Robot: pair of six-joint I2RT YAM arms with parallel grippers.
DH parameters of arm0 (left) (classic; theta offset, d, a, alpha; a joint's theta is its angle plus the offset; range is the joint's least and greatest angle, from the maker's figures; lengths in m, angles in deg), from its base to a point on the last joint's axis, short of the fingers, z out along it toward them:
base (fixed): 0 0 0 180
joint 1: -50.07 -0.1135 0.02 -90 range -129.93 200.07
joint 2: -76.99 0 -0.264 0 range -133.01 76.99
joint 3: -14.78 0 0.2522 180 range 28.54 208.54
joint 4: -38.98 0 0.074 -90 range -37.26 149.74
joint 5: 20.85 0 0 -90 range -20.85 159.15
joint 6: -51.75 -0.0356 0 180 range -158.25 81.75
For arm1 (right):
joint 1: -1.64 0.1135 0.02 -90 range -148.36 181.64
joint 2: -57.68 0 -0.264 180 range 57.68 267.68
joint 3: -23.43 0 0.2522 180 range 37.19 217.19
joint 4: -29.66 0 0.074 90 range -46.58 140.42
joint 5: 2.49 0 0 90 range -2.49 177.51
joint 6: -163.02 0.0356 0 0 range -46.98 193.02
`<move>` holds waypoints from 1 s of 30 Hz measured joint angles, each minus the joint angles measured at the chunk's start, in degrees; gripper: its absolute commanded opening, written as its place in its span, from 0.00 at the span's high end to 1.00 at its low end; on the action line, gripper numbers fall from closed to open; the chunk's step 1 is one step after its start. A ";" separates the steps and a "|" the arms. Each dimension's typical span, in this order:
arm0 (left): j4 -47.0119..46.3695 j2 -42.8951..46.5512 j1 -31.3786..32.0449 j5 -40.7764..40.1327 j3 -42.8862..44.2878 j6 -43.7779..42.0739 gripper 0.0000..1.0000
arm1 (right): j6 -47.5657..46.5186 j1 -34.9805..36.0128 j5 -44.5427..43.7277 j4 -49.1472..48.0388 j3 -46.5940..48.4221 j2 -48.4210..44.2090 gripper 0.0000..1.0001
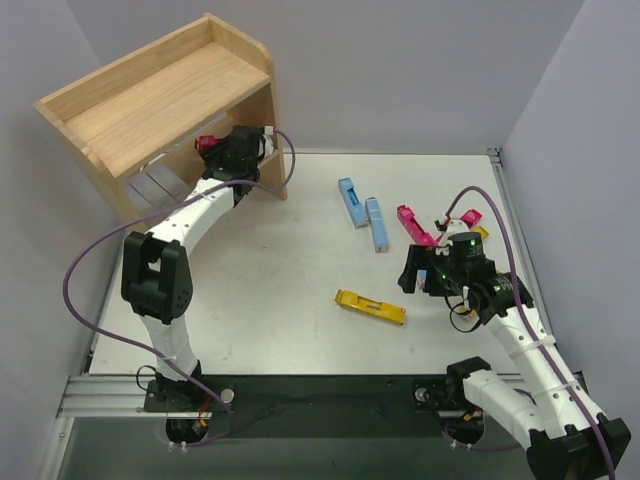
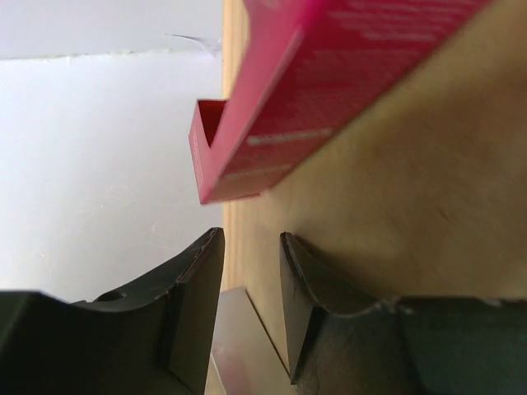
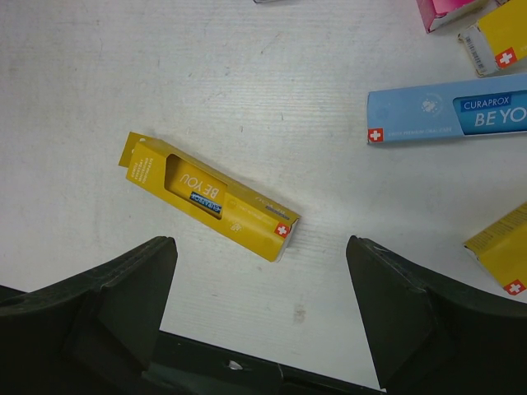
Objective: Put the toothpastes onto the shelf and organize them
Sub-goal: Adjust the toothpaste on the shelf.
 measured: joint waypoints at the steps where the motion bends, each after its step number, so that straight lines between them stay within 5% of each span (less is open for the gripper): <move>1: 0.11 -0.59 -0.39 0.00 0.68 -0.20 0.57 | 0.00 0.00 0.00 0.00 0.00 0.00 0.12; 9: -1.84 -5.20 -2.67 0.02 5.57 -1.86 0.57 | 0.00 -0.02 -0.02 0.15 0.00 0.00 0.12; 16: -12.83 -7.82 -3.06 0.13 5.81 -6.62 0.57 | 0.00 -0.15 -0.02 0.46 0.00 0.00 0.12; 30: -37.29 -4.48 -3.74 10.84 -7.08 -4.68 0.57 | 0.02 -0.33 -0.02 0.83 0.02 0.09 0.12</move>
